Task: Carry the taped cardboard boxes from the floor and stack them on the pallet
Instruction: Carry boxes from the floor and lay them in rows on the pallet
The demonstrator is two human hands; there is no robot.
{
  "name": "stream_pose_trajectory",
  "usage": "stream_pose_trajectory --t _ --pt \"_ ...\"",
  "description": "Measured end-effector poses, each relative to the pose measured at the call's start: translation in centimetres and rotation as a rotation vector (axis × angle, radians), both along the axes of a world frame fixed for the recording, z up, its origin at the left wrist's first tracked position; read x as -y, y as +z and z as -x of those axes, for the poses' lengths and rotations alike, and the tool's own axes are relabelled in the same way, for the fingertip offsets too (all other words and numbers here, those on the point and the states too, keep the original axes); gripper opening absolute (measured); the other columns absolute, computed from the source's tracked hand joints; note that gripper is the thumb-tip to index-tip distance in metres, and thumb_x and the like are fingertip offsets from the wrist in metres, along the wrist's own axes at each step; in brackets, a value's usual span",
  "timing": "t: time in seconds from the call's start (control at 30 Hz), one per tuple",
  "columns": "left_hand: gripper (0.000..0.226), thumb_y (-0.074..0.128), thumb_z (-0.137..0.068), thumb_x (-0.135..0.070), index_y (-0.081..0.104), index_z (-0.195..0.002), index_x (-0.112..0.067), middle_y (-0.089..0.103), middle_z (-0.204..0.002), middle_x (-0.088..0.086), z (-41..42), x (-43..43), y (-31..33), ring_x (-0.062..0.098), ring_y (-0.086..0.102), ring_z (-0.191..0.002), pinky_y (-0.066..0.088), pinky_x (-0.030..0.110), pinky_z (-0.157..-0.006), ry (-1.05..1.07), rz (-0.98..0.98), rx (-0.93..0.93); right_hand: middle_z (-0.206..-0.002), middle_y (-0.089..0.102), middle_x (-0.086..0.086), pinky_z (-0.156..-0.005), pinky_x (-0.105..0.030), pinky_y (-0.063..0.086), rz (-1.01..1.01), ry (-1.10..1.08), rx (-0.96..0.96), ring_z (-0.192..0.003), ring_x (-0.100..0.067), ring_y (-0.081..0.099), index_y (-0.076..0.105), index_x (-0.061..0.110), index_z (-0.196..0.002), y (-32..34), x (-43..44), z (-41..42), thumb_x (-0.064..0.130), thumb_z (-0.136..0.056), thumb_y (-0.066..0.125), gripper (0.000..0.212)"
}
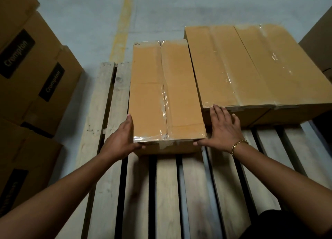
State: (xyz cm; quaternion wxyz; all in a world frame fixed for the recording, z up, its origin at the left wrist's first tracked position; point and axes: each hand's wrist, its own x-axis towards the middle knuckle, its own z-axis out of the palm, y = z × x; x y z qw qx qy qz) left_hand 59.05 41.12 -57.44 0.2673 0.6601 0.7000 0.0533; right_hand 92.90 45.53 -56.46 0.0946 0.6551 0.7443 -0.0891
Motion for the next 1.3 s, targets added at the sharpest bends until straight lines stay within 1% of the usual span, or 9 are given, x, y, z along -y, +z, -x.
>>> stream_pose_trajectory --t 0.1,0.17,0.23,0.33,0.4,0.53,0.63,0.77,1.3 --pt "0.118 0.083 -0.079 -0.045 0.004 -0.163 -0.018 0.032 -0.163 0.008 -0.1 -2.1 0.0 0.032 0.045 -0.138 0.047 0.048 -0.105 0.024 -0.061 -0.044 -0.168 0.004 0.0 -0.121 -0.053 0.013 -0.077 0.038 0.033 -0.154 -0.023 0.005 0.006 0.02 -0.16 0.5 -2.1 0.6 0.1 -0.057 0.046 0.137" --pt "0.115 0.082 -0.08 -0.047 0.007 -0.163 -0.02 0.036 -0.161 0.008 -0.1 -3.3 -0.1 0.033 0.047 -0.136 0.048 0.049 -0.103 0.033 -0.081 -0.072 -0.162 0.024 -0.002 -0.118 -0.051 0.023 -0.164 0.081 0.06 -0.149 -0.023 0.022 0.025 0.023 -0.155 0.8 -3.0 0.7 0.097 -0.06 0.05 0.123" --pt "0.109 0.079 -0.082 -0.047 0.01 -0.163 -0.022 0.039 -0.158 0.008 -0.2 -4.2 -0.1 0.033 0.049 -0.133 0.049 0.048 -0.1 0.036 -0.104 -0.098 -0.148 0.042 -0.001 -0.108 -0.047 0.034 -0.239 0.101 0.056 -0.136 -0.023 0.039 0.041 0.026 -0.142 0.9 -3.7 0.8 0.093 -0.062 0.054 0.105" --pt "0.1 0.077 -0.085 -0.046 0.018 -0.162 -0.024 0.046 -0.151 0.011 -0.3 -5.0 -0.4 0.034 0.054 -0.126 0.052 0.047 -0.093 0.049 -0.16 -0.124 -0.126 0.051 0.001 -0.092 -0.042 0.044 -0.315 0.118 0.081 -0.115 -0.022 0.049 0.051 0.027 -0.122 1.0 -4.5 1.1 0.09 -0.065 0.057 0.085" --pt "0.093 0.076 -0.087 -0.045 0.023 -0.16 -0.025 0.049 -0.147 0.012 -0.5 -5.3 -0.7 0.035 0.055 -0.123 0.052 0.046 -0.09 0.063 -0.191 -0.137 -0.12 0.052 0.0 -0.088 -0.043 0.047 -0.333 0.119 0.086 -0.111 -0.023 0.051 0.053 0.026 -0.117 1.2 -5.0 1.5 0.087 -0.067 0.06 0.08" --pt "0.085 0.074 -0.09 -0.041 0.028 -0.16 -0.026 0.044 -0.154 0.013 -0.9 -5.8 -1.0 0.037 0.051 -0.131 0.049 0.047 -0.097 0.101 -0.226 -0.129 -0.115 0.054 -0.001 -0.083 -0.044 0.051 -0.349 0.119 0.081 -0.108 -0.024 0.053 0.054 0.023 -0.113 1.3 -5.8 2.0 0.084 -0.069 0.063 0.076" --pt "0.085 0.074 -0.09 -0.041 0.027 -0.16 -0.028 0.037 -0.159 0.013 -0.8 -6.4 -1.2 0.039 0.046 -0.136 0.046 0.049 -0.102 0.124 -0.217 -0.101 -0.114 0.055 -0.001 -0.08 -0.043 0.05 -0.362 0.117 0.089 -0.106 -0.025 0.054 0.055 0.022 -0.112 1.4 -6.1 2.2 0.082 -0.071 0.063 0.073" --pt "0.086 0.071 -0.092 -0.043 0.023 -0.161 -0.029 0.031 -0.162 0.011 -0.8 -7.1 -1.5 0.038 0.042 -0.14 0.044 0.048 -0.105 0.128 -0.201 -0.096 -0.113 0.057 -0.003 -0.075 -0.041 0.049 -0.395 0.126 0.106 -0.104 -0.026 0.056 0.057 0.02 -0.112 1.2 -6.5 2.3 0.078 -0.073 0.064 0.07" --pt "0.088 0.071 -0.093 -0.042 0.019 -0.162 -0.026 0.032 -0.161 0.009 -0.7 -8.3 -1.8 0.035 0.044 -0.138 0.046 0.046 -0.103 0.113 -0.193 -0.07 -0.111 0.058 -0.003 -0.074 -0.042 0.05 -0.419 0.122 0.091 -0.102 -0.026 0.058 0.058 0.02 -0.112 0.8 -7.1 2.6 0.075 -0.074 0.066 0.067"
